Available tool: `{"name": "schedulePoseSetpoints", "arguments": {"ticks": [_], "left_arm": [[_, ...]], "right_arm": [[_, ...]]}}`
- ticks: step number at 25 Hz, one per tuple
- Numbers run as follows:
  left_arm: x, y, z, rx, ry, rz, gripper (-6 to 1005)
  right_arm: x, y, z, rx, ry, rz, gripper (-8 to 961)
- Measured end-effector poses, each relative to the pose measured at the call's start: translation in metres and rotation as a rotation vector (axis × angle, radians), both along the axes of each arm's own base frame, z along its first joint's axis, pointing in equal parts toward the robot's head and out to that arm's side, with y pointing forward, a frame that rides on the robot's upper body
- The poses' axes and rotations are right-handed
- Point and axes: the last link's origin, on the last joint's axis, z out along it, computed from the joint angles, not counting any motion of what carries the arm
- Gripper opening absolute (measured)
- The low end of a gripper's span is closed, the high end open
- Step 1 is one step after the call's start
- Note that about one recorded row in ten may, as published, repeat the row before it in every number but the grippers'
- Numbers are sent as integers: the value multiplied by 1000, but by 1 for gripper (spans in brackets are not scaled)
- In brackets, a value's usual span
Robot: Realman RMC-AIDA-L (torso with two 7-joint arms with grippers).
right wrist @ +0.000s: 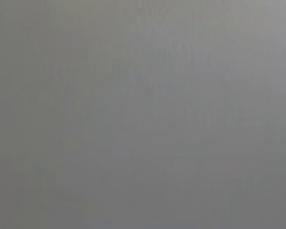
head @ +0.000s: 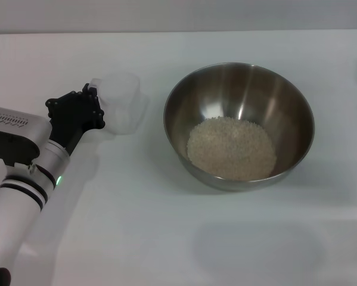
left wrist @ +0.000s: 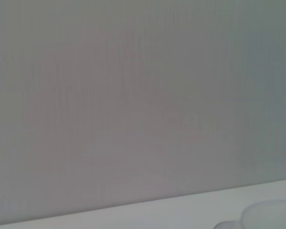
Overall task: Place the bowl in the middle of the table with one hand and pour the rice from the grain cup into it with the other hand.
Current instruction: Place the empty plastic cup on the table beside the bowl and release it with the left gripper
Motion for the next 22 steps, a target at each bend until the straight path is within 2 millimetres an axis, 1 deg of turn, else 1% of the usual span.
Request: {"name": "schedulePoseSetpoints", "arguments": {"ticks": [4,10,13,14,17,21,22], "left_arm": [[-1,0,0,-3,1,4,26],[-6,-4,2,11,-21,24,79],[-10,-10,7,37,-68,36,233],[-13,-15,11,63,-89,35,285],[-15,-25,22,136,-122,4,433],[-6,-45,42,278,-176,-112,637],[2,-53,49,326,-200,-182,688]], "right_arm": [[0,0,0,0,-1,-1,478],[1,0,0,-3,-2,-4,480],[1,1,0,-5,-5,-7,481],[1,1,0,-6,-6,-9,482],[3,2,-1,-13,-9,-18,483],[7,5,-8,-53,-6,-57,485],[12,6,-13,-86,0,-86,485]]}}
